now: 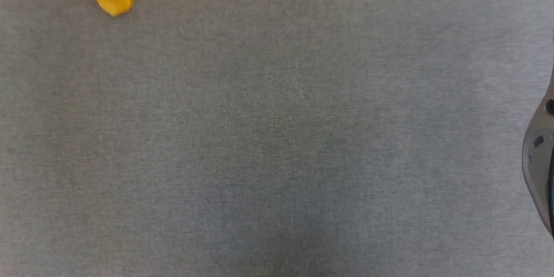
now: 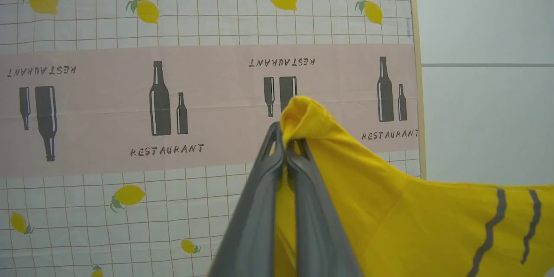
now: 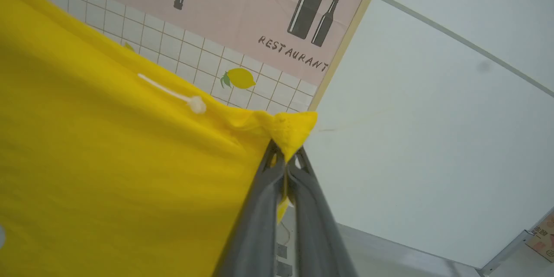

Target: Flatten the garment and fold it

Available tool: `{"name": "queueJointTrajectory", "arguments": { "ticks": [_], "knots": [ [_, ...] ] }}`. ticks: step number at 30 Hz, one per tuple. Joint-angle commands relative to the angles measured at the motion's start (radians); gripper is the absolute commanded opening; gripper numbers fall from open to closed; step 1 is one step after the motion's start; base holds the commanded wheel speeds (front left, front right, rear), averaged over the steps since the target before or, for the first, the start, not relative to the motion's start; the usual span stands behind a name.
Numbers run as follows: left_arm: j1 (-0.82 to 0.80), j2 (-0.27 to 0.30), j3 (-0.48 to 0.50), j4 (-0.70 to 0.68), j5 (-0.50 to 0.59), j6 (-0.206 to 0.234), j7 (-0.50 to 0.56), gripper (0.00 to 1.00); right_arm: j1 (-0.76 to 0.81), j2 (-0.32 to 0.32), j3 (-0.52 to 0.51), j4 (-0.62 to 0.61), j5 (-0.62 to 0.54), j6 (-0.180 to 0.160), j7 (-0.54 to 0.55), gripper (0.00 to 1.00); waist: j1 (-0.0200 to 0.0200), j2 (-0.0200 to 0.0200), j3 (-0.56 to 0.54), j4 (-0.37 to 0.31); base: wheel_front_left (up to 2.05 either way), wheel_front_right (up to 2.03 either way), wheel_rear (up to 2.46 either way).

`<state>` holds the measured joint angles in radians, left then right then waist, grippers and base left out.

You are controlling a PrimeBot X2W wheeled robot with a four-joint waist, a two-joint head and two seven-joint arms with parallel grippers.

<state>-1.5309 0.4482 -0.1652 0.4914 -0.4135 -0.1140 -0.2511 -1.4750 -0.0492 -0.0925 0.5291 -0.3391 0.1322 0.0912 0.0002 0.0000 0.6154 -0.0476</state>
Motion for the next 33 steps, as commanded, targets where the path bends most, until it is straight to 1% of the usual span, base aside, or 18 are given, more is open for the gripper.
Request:
{"name": "queueJointTrajectory", "arguments": {
  "ticks": [1, 6, 8, 10, 11, 14, 15, 19, 23, 24, 25, 28, 30, 33],
  "knots": [
    [-0.003, 0.016, 0.001, 0.006, -0.007, -0.007, -0.008, 0.00, 0.009, -0.001, -0.008, 0.004, -0.012, -0.002, -0.010, 0.00, -0.0002, 0.0000, 0.068, 0.018, 0.00, 0.00, 0.00],
    [0.051, 0.031, 0.004, 0.000, -0.066, -0.015, -0.010, 0.00, 0.050, -0.001, -0.001, 0.012, -0.008, -0.002, -0.032, 0.00, -0.0002, 0.0000, 0.066, 0.029, 0.00, 0.00, 0.00],
    [0.098, 0.052, -0.038, -0.030, -0.112, -0.016, -0.010, 0.00, 0.080, -0.001, 0.001, 0.010, 0.011, -0.002, -0.039, 0.00, -0.0002, 0.0000, 0.050, 0.036, 0.00, 0.00, 0.00],
    [0.156, 0.088, -0.086, -0.074, -0.187, -0.016, -0.005, 0.00, 0.122, -0.001, 0.000, -0.006, 0.041, -0.002, -0.038, 0.00, -0.0002, 0.0000, 0.028, 0.046, 0.00, 0.00, 0.00],
    [0.192, 0.116, -0.107, -0.104, -0.234, -0.016, 0.007, 0.00, 0.150, -0.001, -0.002, -0.022, 0.057, -0.002, -0.031, 0.00, -0.0002, 0.0000, 0.017, 0.050, 0.00, 0.00, 0.00],
    [0.298, 0.187, -0.134, -0.186, -0.363, -0.016, 0.050, 0.00, 0.248, -0.003, -0.009, -0.089, 0.103, -0.002, 0.001, 0.00, -0.0002, 0.0000, -0.024, 0.062, 0.00, 0.00, 0.00],
    [0.344, 0.212, -0.138, -0.217, -0.408, -0.016, 0.069, 0.00, 0.292, -0.012, -0.012, -0.122, 0.123, -0.002, 0.020, 0.00, -0.0002, 0.0000, -0.042, 0.067, 0.00, 0.00, 0.00],
    [0.523, 0.294, -0.141, -0.334, -0.529, -0.016, 0.121, 0.00, 0.473, -0.050, -0.023, -0.273, 0.221, -0.002, 0.107, 0.00, -0.0002, 0.0000, -0.109, 0.082, 0.00, 0.00, 0.00],
    [0.714, 0.359, -0.118, -0.453, -0.610, -0.011, 0.156, 0.00, 0.666, -0.076, -0.039, -0.462, 0.318, -0.002, 0.218, 0.00, -0.0002, 0.0000, -0.166, 0.088, 0.00, 0.00, 0.00],
    [0.759, 0.373, -0.113, -0.481, -0.622, -0.006, 0.160, 0.00, 0.706, -0.085, -0.046, -0.500, 0.339, -0.002, 0.241, 0.00, -0.0002, 0.0000, -0.178, 0.089, 0.00, 0.00, 0.00],
    [0.859, 0.402, -0.097, -0.545, -0.650, 0.013, 0.164, 0.00, 0.791, -0.094, -0.059, -0.587, 0.378, -0.002, 0.288, 0.00, -0.0002, 0.0000, -0.202, 0.089, 0.00, 0.00, 0.00],
    [1.017, 0.438, -0.062, -0.631, -0.697, 0.049, 0.160, 0.00, 0.919, -0.101, -0.091, -0.701, 0.434, -0.002, 0.350, 0.00, -0.0002, 0.0000, -0.238, 0.090, 0.00, 0.00, 0.00],
    [1.124, 0.457, -0.048, -0.675, -0.727, 0.067, 0.159, 0.00, 0.996, -0.103, -0.117, -0.754, 0.468, -0.002, 0.377, 0.00, -0.0002, 0.0000, -0.262, 0.093, 0.00, 0.00, 0.00],
    [1.280, 0.477, -0.047, -0.722, -0.761, 0.083, 0.161, 0.00, 1.105, -0.097, -0.156, -0.805, 0.522, -0.002, 0.401, 0.00, -0.0002, 0.0000, -0.297, 0.099, 0.00, 0.00, 0.00]
  ]
}}
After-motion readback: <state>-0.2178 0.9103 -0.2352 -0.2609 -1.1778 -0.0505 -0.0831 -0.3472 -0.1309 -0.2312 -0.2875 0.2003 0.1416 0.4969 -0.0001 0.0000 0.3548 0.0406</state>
